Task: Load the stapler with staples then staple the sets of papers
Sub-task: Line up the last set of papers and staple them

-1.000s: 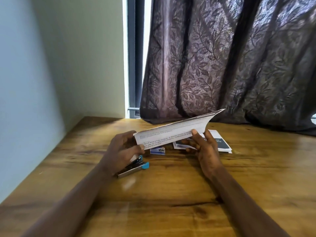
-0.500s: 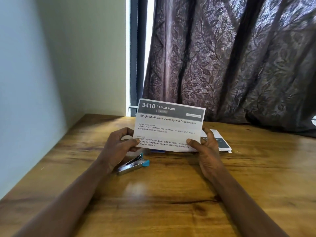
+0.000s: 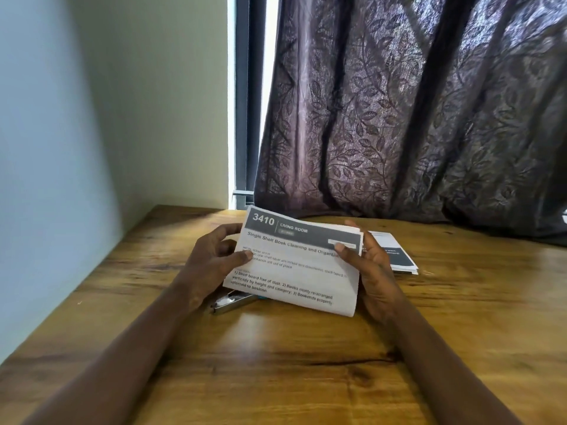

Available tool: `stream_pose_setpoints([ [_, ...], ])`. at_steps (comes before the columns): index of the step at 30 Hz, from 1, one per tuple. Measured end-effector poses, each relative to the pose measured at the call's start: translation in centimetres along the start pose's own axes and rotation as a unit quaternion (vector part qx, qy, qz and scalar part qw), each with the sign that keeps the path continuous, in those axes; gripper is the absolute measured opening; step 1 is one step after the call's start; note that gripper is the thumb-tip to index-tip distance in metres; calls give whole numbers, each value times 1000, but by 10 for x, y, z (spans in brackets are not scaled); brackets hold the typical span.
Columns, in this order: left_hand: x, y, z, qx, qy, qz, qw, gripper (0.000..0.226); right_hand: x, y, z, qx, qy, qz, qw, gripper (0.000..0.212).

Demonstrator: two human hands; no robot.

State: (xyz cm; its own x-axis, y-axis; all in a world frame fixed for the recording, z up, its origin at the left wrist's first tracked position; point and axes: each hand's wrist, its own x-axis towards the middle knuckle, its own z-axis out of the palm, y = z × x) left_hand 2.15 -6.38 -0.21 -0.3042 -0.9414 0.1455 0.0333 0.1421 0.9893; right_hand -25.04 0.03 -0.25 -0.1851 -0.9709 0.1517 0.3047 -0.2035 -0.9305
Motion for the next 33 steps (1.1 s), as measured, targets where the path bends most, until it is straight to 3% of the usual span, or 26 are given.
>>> stream_pose_setpoints([
  [4,-2,-1,2,6,-46,-3,999,51,1,0,-2,-20,2,-22,1000,58],
  [12,-1,1,4,4,-3,50,999,48,-6,0,1,-104,-26,-9,994,29],
  [18,-2,1,-3,66,-26,75,995,38,-6,-5,2,-120,-19,-4,993,43],
  [33,9,-7,-11,185,21,129,974,17,0,-7,-9,-206,-21,8,978,23],
])
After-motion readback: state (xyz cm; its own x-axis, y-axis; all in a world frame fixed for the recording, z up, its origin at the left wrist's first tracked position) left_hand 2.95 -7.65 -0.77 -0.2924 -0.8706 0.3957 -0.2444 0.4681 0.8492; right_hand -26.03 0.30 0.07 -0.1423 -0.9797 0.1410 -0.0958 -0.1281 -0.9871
